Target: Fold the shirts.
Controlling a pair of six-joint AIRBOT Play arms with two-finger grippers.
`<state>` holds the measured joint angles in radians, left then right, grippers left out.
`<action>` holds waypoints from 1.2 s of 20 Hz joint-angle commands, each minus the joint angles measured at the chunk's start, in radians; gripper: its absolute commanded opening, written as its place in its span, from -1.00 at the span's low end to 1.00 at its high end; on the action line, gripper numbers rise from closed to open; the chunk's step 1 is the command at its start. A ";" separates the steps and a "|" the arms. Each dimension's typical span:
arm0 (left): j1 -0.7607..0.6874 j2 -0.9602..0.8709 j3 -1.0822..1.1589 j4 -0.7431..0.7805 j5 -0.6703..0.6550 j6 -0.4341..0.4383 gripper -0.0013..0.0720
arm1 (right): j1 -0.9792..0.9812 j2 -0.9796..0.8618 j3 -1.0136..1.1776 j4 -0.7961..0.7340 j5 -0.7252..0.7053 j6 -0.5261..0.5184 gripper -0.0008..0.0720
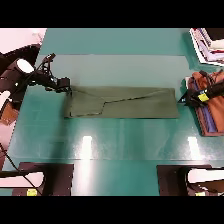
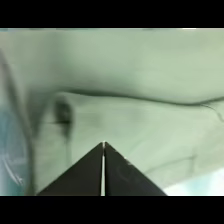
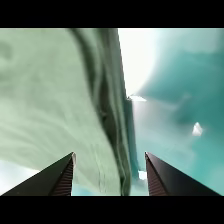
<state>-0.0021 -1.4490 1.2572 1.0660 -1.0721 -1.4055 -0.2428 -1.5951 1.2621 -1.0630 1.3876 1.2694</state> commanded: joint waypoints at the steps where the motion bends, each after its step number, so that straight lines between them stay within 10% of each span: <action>1: -0.059 -0.002 0.003 -0.024 -0.003 -0.009 -0.89 | -0.071 -0.040 -0.103 0.213 -0.053 -0.087 0.43; 5: -0.171 -0.034 0.004 -0.027 0.064 -0.063 -0.89 | -0.001 -0.110 -0.106 0.293 -0.063 -0.121 0.29; 8: -0.241 -0.070 0.019 -0.053 0.127 -0.072 -0.89 | 0.045 -0.111 -0.066 0.285 -0.043 -0.170 -0.94; 24: -0.493 -0.454 0.373 -0.108 0.145 -0.105 -0.89 | 0.447 0.079 0.476 0.444 0.018 -0.063 -0.94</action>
<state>-0.4755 -1.8652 1.6142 0.9806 -0.9321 -1.5063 0.1188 -1.5242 1.6714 -0.6285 1.4338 1.1870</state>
